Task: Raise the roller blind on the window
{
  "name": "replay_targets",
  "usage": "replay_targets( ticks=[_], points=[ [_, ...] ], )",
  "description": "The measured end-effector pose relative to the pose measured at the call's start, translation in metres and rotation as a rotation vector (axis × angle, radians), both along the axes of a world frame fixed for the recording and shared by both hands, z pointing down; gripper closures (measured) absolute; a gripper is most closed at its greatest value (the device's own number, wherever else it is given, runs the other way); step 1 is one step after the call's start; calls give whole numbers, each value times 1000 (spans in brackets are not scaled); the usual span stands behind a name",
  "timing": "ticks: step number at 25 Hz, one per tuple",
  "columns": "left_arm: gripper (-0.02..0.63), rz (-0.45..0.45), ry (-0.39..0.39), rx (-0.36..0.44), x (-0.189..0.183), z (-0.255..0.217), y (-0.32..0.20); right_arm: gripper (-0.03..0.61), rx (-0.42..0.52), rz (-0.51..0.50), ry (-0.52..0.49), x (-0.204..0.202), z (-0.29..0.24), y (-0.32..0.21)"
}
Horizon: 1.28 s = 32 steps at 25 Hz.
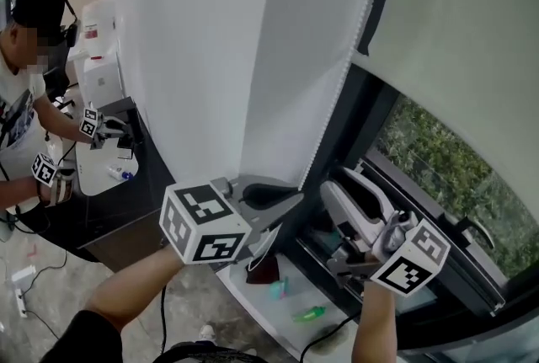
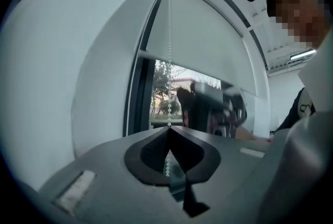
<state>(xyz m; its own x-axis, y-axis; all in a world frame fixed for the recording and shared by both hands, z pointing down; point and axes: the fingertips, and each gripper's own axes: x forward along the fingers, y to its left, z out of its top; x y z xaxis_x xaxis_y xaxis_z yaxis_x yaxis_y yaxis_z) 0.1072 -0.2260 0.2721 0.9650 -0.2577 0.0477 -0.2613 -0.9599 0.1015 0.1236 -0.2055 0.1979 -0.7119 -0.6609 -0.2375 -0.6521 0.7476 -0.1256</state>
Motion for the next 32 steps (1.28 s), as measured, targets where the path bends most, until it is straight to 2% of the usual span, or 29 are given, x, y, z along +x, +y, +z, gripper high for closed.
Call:
replay_targets(
  ticks=[4, 7, 12, 17, 20, 22, 24, 25, 28, 30, 32],
  points=[
    [604, 14, -125, -66, 6, 67, 15, 466, 72, 34, 102, -15, -45, -10],
    [604, 16, -157, -125, 3, 105, 17, 466, 72, 28, 108, -24, -53, -20],
    [604, 4, -170, -132, -5, 110, 17, 548, 99, 24, 107, -32, -62, -23],
    [604, 7, -161, -144, -7, 110, 22, 556, 99, 14, 116, -39, -60, -25],
    [603, 44, -168, -134, -8, 109, 29, 565, 92, -5, 86, -38, -60, -22],
    [600, 59, -123, -102, -11, 94, 34, 566, 117, 30, 67, -31, -60, -18],
    [518, 39, 23, -78, -19, 56, 32, 568, 132, 55, 67, -26, -54, -13],
    [500, 19, 106, -67, -25, 31, 29, 569, 130, 59, 78, -26, -48, -12],
    [500, -46, 273, 0, -42, -41, 16, 569, 102, 62, 101, -30, -19, -9],
    [500, -54, 316, 32, -43, -71, 12, 569, 75, 58, 104, -32, 1, -6],
    [500, -46, 315, 64, -38, -89, 11, 571, 38, 51, 123, -33, 22, -6]
  ],
)
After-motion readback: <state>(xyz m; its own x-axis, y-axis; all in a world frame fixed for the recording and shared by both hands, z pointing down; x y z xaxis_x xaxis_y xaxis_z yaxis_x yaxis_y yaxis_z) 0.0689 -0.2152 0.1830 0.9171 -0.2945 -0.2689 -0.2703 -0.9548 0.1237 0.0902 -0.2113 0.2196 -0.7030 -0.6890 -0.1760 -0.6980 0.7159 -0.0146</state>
